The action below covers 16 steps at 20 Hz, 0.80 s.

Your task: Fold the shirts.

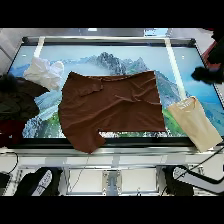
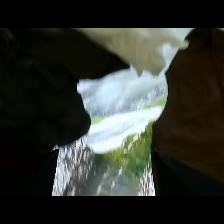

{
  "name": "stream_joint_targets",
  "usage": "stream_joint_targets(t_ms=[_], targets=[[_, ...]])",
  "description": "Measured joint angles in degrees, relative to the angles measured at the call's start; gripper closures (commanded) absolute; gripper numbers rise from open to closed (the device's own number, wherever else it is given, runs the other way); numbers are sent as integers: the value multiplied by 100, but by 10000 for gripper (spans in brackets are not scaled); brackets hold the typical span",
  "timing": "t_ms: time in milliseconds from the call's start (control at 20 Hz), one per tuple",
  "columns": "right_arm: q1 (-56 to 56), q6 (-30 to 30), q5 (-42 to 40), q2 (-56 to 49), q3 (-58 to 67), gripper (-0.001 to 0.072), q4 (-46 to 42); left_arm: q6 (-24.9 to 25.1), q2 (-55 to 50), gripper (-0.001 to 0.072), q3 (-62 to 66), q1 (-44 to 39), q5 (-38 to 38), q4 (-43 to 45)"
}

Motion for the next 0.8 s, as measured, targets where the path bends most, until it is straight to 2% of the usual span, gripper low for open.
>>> stream_joint_targets(t_ms=[150,300,550,600,650,700,800], targets=[[-74,-17,90,695,-1215,343,31,-654,660,117,-1969,59,-42,-439],[-105,-22,111,1357,-2087,343,131,-1137,914,118,-3324,79,455,-1228],[-118,-22,111,2293,-2660,343,328,-1342,1032,127,-4264,103,1375,-2614],[-118,-22,105,2455,-2695,343,367,-1355,1038,209,-4328,125,1508,-2804],[-118,-22,116,2568,-2728,342,387,-1351,1036,363,-4374,173,1613,-2990],[-120,-24,140,2688,-2745,343,387,-1329,1023,419,-4413,256,1679,-3156],[-120,-24,157,2861,-2771,342,409,-1292,984,419,-4454,514,1781,-3414]])
